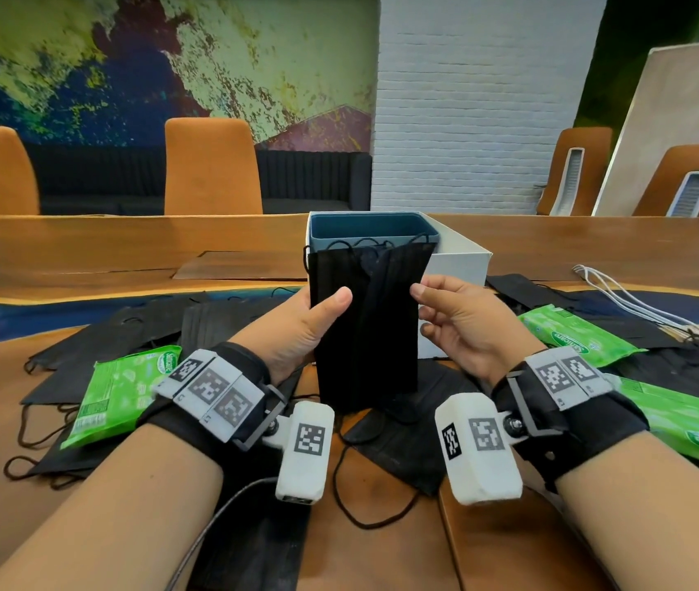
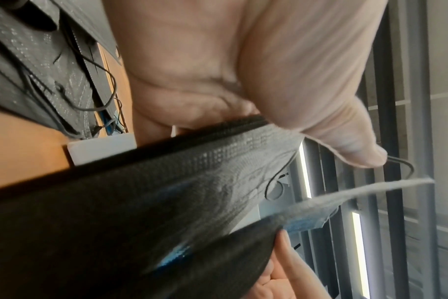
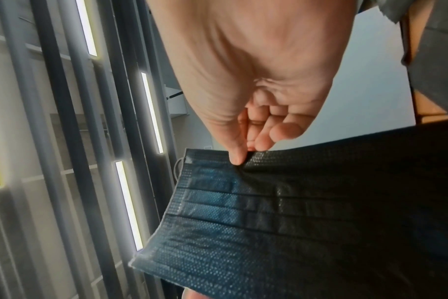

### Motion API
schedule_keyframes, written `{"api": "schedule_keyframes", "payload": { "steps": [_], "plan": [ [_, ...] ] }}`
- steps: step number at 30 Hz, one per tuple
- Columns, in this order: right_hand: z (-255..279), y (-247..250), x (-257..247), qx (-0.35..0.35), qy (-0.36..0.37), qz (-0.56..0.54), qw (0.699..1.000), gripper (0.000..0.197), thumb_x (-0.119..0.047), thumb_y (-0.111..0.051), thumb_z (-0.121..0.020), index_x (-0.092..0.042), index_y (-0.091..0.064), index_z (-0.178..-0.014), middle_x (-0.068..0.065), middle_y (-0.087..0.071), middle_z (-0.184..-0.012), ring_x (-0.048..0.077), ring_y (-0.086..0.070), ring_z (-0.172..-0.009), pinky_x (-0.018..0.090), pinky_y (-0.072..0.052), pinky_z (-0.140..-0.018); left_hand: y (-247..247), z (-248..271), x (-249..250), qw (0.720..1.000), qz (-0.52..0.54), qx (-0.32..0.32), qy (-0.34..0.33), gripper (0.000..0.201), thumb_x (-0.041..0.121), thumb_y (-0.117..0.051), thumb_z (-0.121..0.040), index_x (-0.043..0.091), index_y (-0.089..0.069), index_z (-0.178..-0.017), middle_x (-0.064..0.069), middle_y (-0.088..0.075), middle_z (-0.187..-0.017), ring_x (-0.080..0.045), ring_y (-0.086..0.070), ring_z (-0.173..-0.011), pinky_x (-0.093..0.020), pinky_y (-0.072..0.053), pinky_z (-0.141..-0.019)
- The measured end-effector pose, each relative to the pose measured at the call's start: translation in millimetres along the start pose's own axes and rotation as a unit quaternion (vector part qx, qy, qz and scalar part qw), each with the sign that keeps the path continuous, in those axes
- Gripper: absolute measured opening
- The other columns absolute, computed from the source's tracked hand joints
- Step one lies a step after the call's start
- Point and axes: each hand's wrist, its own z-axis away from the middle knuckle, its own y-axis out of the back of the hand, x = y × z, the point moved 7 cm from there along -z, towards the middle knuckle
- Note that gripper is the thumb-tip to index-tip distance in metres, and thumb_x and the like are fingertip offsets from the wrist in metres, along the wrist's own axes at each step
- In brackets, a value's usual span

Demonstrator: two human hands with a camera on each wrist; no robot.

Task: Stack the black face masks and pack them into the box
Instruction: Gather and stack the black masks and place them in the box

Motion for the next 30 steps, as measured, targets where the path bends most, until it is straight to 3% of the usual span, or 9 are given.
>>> {"api": "schedule_keyframes", "payload": {
  "steps": [2, 5, 7, 10, 12, 17, 21, 26, 30],
  "plan": [
    [0, -4, 1, -0.002, 0.001, 0.006, 1.0, 0.019, -0.004, -0.055, -0.093, -0.014, -0.062, -0.079, -0.009, -0.062, -0.057, 0.001, -0.053, -0.05, 0.013, -0.04, -0.047, -1, 0, 2, 1.0, -0.004, 0.003, -0.015, 0.116, 0.076, -0.075, -0.042, 0.022, -0.041, -0.139, -0.001, -0.061, -0.126, -0.02, -0.057, -0.119, -0.036, -0.046, -0.096],
    [1, -6, -4, 0.001, 0.013, 0.01, 1.0, 0.013, -0.004, -0.056, -0.092, -0.012, -0.061, -0.082, -0.008, -0.062, -0.059, 0.001, -0.051, -0.05, 0.012, -0.04, -0.046, -2, 2, 4, 1.0, -0.014, -0.008, -0.023, 0.125, 0.08, -0.072, -0.04, 0.023, -0.034, -0.144, -0.003, -0.052, -0.138, -0.023, -0.049, -0.128, -0.048, -0.037, -0.108],
    [2, -2, -17, 0.017, 0.034, 0.005, 0.999, 0.011, -0.005, -0.057, -0.091, -0.011, -0.06, -0.084, -0.004, -0.059, -0.065, 0.003, -0.047, -0.05, 0.013, -0.037, -0.045, -3, 2, 4, 0.999, -0.019, -0.012, -0.024, 0.125, 0.083, -0.069, -0.041, 0.026, -0.032, -0.145, -0.003, -0.049, -0.142, -0.024, -0.046, -0.13, -0.054, -0.032, -0.11],
    [8, 14, -45, 0.06, 0.086, 0.023, 0.994, 0.009, -0.005, -0.058, -0.091, -0.011, -0.061, -0.085, -0.001, -0.056, -0.067, 0.004, -0.043, -0.049, 0.014, -0.034, -0.043, 0, 2, 5, 1.0, -0.022, 0.0, -0.022, 0.119, 0.085, -0.067, -0.039, 0.028, -0.04, -0.14, 0.002, -0.054, -0.137, -0.018, -0.05, -0.127, -0.051, -0.034, -0.11],
    [10, 24, -56, 0.076, 0.107, 0.05, 0.99, 0.009, -0.007, -0.059, -0.09, -0.011, -0.064, -0.085, 0.0, -0.059, -0.067, 0.006, -0.046, -0.053, 0.017, -0.038, -0.048, 2, 2, 3, 0.999, -0.025, 0.01, -0.018, 0.119, 0.087, -0.065, -0.034, 0.027, -0.046, -0.134, 0.001, -0.058, -0.133, -0.017, -0.053, -0.124, -0.049, -0.035, -0.11],
    [9, 27, -48, 0.052, 0.081, 0.026, 0.995, 0.011, -0.007, -0.057, -0.091, -0.012, -0.065, -0.085, 0.001, -0.061, -0.072, 0.01, -0.047, -0.062, 0.024, -0.036, -0.059, 4, 2, -3, 0.999, -0.041, 0.019, -0.004, 0.124, 0.091, -0.062, -0.031, 0.02, -0.05, -0.132, -0.002, -0.062, -0.127, -0.017, -0.057, -0.119, -0.047, -0.038, -0.108],
    [7, 19, -44, 0.031, 0.079, 0.009, 0.996, 0.013, -0.009, -0.056, -0.092, -0.015, -0.064, -0.084, -0.004, -0.063, -0.067, 0.007, -0.045, -0.054, 0.019, -0.033, -0.05, 3, 2, -4, 1.0, -0.009, 0.016, 0.005, 0.113, 0.089, -0.065, -0.026, 0.026, -0.057, -0.12, -0.001, -0.065, -0.123, -0.018, -0.058, -0.117, -0.046, -0.039, -0.107],
    [0, 5, -27, 0.036, 0.054, 0.013, 0.998, 0.014, -0.013, -0.058, -0.092, -0.02, -0.061, -0.08, -0.008, -0.061, -0.064, 0.002, -0.036, -0.041, 0.013, -0.028, -0.036, -2, 5, -1, 1.0, 0.015, -0.009, -0.003, 0.115, 0.089, -0.063, -0.028, 0.028, -0.055, -0.125, -0.002, -0.064, -0.127, -0.02, -0.058, -0.119, -0.043, -0.046, -0.1],
    [-5, -11, -9, 0.013, 0.0, 0.035, 0.999, 0.011, -0.014, -0.058, -0.093, -0.018, -0.06, -0.082, -0.007, -0.06, -0.064, 0.002, -0.039, -0.042, 0.013, -0.029, -0.037, -4, 8, 1, 1.0, -0.006, -0.031, -0.002, 0.118, 0.091, -0.059, -0.036, 0.021, -0.053, -0.131, -0.008, -0.062, -0.128, -0.025, -0.058, -0.12, -0.052, -0.041, -0.104]
  ]
}}
